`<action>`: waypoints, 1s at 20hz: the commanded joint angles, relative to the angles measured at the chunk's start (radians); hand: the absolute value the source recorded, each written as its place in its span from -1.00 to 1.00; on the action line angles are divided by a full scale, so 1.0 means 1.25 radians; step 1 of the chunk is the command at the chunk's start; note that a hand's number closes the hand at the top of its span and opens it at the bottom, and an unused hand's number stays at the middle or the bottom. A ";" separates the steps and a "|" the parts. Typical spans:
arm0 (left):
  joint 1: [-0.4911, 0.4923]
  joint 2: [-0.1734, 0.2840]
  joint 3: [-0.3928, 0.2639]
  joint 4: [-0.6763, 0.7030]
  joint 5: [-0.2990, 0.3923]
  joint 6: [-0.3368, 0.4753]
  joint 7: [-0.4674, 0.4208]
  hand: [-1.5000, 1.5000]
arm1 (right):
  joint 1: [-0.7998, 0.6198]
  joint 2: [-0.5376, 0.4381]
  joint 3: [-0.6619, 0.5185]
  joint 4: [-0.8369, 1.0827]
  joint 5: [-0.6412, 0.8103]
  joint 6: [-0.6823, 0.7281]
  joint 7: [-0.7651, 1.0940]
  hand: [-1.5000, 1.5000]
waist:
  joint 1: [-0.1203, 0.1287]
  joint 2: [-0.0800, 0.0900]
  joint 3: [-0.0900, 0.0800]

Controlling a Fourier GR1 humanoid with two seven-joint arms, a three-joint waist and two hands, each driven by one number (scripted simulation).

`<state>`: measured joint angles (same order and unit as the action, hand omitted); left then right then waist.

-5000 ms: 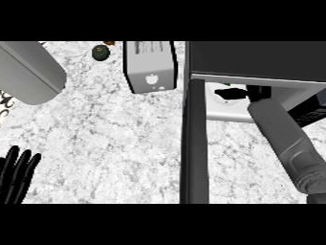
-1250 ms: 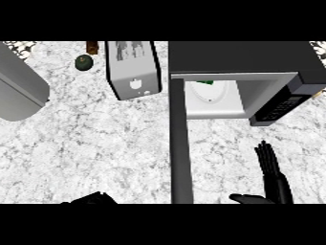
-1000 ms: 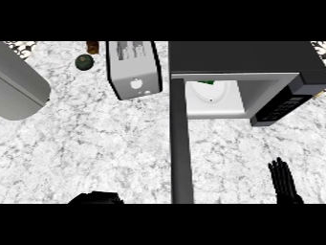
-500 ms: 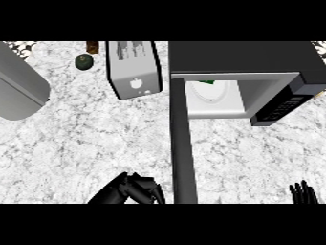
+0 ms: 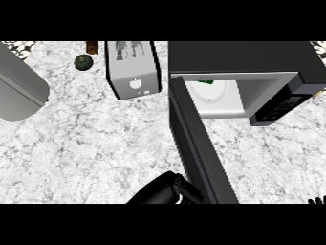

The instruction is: Pick up the milk, place it into the microwave and close the microwave

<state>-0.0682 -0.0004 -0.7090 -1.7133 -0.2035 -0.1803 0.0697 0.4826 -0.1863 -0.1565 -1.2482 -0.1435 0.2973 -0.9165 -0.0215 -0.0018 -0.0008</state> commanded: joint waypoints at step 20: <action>-0.342 0.000 -0.256 0.339 0.328 0.480 -0.063 -1.00 | 0.101 -0.115 0.111 -0.372 -0.145 0.112 0.052 -1.00 | -0.119 0.019 -0.004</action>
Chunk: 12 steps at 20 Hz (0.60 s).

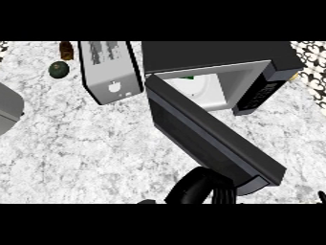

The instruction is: Pick up the milk, place it into the microwave and close the microwave

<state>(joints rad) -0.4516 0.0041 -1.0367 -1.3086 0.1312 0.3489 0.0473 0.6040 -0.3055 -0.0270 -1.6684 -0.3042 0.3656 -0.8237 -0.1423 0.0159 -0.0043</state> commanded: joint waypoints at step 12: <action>-0.188 -0.003 0.129 0.134 0.206 0.186 -0.134 1.00 | 0.028 -0.081 0.037 -0.148 -0.087 0.075 0.052 -1.00 | -0.084 0.024 0.000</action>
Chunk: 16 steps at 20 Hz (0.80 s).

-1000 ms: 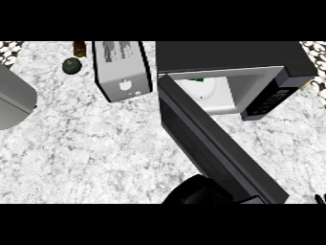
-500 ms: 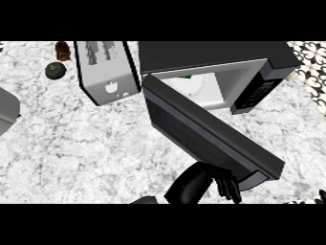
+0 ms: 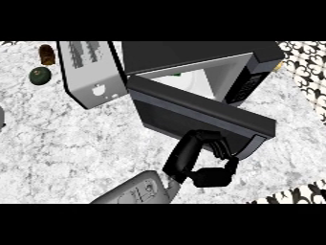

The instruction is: Pick up the milk, place it into the microwave and close the microwave

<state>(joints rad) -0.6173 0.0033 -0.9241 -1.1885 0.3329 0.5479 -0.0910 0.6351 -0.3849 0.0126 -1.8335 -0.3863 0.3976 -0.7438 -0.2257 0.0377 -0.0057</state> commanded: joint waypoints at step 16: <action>-0.217 -0.003 0.142 0.184 0.229 0.026 -0.112 1.00 | 0.016 -0.080 0.016 -0.129 -0.083 0.065 0.045 -1.00 | -0.108 0.030 0.003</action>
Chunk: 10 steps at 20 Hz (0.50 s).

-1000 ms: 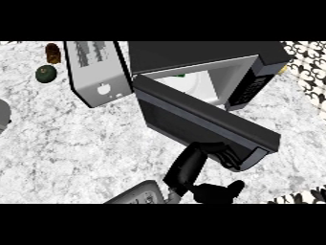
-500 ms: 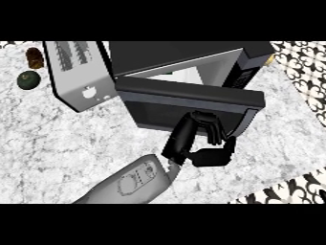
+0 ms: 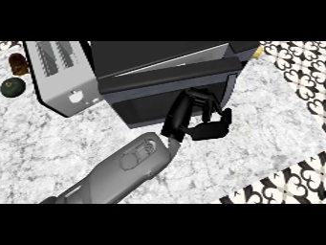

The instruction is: Pick up the milk, place it into the microwave and close the microwave

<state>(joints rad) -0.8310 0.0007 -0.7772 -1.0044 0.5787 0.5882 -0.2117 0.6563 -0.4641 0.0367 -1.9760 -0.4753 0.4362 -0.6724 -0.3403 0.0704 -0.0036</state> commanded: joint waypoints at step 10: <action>-0.116 -0.001 0.055 0.136 0.097 -0.024 -0.074 1.00 | 0.000 -0.050 0.000 -0.069 -0.060 0.052 0.020 -1.00 | -0.040 0.014 0.002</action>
<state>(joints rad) -0.9308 0.0000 -0.7325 -0.8847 0.6684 0.5678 -0.2817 0.6539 -0.5095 0.0333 -2.0460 -0.5365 0.4617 -0.6368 -0.3762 0.0829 -0.0018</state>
